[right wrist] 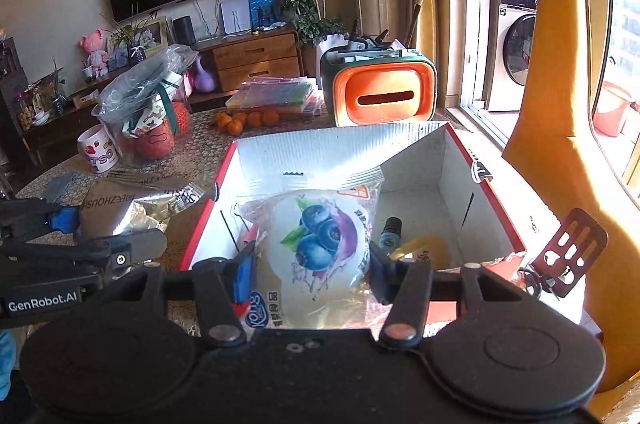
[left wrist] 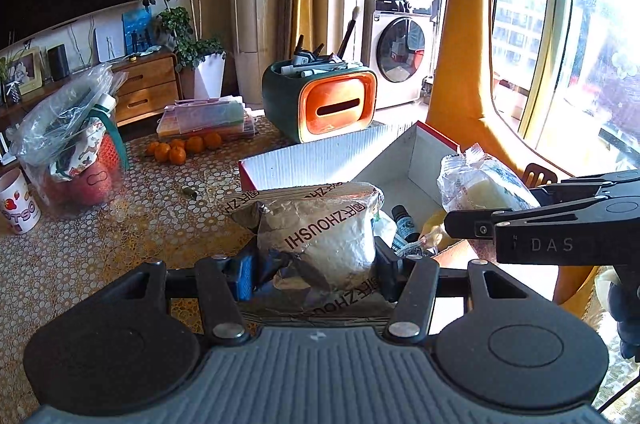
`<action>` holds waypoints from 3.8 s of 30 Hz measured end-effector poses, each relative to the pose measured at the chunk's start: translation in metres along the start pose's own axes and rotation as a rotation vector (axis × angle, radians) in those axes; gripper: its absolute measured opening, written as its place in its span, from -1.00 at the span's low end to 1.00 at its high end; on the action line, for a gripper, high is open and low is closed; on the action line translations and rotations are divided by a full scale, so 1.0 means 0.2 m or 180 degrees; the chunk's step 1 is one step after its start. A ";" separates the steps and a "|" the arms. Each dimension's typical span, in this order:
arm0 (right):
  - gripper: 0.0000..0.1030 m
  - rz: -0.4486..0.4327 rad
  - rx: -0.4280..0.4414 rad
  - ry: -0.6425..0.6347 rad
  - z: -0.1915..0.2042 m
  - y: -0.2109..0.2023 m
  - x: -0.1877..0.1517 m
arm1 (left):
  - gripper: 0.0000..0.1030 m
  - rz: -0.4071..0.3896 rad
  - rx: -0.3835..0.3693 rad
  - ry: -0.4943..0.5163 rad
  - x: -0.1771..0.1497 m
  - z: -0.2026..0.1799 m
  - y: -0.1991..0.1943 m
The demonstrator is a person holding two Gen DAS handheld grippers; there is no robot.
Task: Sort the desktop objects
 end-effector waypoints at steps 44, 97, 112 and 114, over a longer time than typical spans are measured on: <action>0.06 0.0546 -0.0072 -0.0212 -0.38 0.63 0.00 | 0.08 0.0866 0.0000 0.0186 0.12 -0.11 0.83; 0.61 -0.0330 0.0093 -0.0244 -0.12 -0.07 0.00 | 0.46 0.0082 -0.0225 0.0095 0.09 -0.05 0.06; 0.90 -0.0548 0.0100 -0.0224 0.02 -0.21 -0.13 | 0.99 0.0088 -0.0184 -0.0023 -0.05 0.04 -0.04; 0.99 -0.0566 0.0066 -0.0225 0.03 -0.22 -0.14 | 0.99 0.0065 -0.0163 -0.0045 -0.06 0.05 -0.06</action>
Point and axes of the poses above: each gripper's, at about its wrist camera, not at the fingertips, and y roughly the way its jaws point, z to its left, x to its top, the point moved 3 cm from there along y, roughly the way its jaws point, and after that the axes turned 12 degrees about -y, right-handed, at the moved point
